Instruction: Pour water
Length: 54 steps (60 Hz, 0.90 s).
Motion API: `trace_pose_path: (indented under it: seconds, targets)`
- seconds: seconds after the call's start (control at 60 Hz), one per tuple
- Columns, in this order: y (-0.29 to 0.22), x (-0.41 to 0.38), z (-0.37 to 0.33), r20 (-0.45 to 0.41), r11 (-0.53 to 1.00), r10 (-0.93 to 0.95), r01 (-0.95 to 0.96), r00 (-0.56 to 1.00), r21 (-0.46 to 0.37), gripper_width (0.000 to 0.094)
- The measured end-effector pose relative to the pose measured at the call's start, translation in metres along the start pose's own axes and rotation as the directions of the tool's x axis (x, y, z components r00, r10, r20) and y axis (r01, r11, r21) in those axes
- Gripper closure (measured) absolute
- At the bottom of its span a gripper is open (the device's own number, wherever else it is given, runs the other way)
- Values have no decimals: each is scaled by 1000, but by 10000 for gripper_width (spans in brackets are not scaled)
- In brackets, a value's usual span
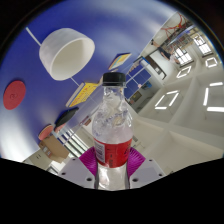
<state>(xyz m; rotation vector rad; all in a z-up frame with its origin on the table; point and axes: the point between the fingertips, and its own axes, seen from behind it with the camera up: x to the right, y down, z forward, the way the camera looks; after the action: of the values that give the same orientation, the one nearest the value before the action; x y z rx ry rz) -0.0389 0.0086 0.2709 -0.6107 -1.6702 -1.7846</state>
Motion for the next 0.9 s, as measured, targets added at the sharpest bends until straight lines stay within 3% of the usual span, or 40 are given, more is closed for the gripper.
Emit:
trace_pose_path:
  seconds: [0.067, 0.15, 0.233, 0.317, 0.433, 0.55, 0.7, 0.9]
  targets:
    - [19, 17, -2, -24, 987, 156, -157, 987, -25, 598]
    - [58, 46, -9, -62, 871, 484, -487, 873, -67, 596]
    - [96, 66, -19, -87, 566, 816, -821, 571, -82, 596]
    - [123, 68, -28, -99, 169, 979, -983, 176, -77, 597]
    - [116, 46, -34, -50, -300, 954, -950, -297, -84, 596]
    - [74, -1, -34, -31, -537, 842, -832, -539, -141, 595]
    - [24, -96, -37, -38, -670, 722, -686, -690, -283, 594]
    - [-44, -169, -41, 14, -636, 725, -677, -688, -370, 595]
